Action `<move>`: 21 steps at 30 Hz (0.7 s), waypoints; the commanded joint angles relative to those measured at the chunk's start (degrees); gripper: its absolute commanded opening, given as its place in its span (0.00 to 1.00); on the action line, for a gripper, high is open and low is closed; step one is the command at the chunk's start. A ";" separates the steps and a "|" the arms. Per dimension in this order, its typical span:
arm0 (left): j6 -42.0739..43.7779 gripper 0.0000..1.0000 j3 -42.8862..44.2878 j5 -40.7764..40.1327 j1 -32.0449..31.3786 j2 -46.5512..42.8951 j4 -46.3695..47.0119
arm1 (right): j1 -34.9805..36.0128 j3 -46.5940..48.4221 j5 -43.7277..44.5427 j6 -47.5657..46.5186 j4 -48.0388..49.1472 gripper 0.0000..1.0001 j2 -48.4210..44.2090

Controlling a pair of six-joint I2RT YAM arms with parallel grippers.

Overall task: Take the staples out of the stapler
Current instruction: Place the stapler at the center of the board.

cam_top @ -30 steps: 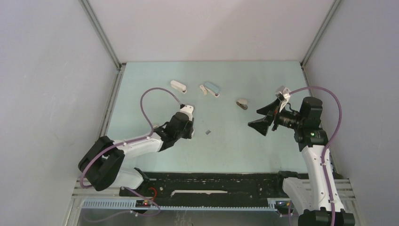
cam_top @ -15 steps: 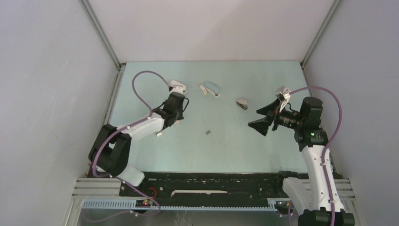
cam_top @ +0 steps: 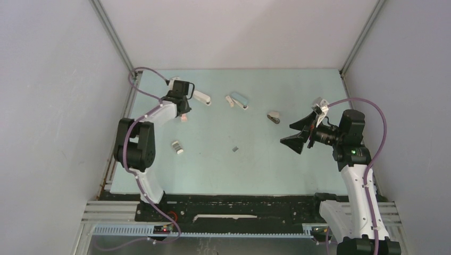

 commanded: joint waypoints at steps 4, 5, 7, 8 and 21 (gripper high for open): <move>-0.67 0.01 10.12 3.65 4.21 5.96 -2.82 | -0.13 -0.10 -0.67 -0.03 0.75 1.00 -0.77; -0.40 0.01 10.48 4.32 4.62 6.77 -2.85 | -0.13 -0.10 -0.72 -0.06 0.73 1.00 -0.73; 0.08 0.02 11.31 4.97 5.47 8.05 -2.97 | -0.13 -0.10 -0.66 -0.03 0.71 1.00 -0.69; 0.21 0.03 11.86 5.36 5.67 8.72 -3.24 | -0.13 -0.07 -0.66 -0.04 0.70 1.00 -0.61; -0.08 0.44 14.12 7.41 6.20 10.16 -6.15 | -0.47 -0.10 -0.61 -0.16 0.66 1.00 -0.63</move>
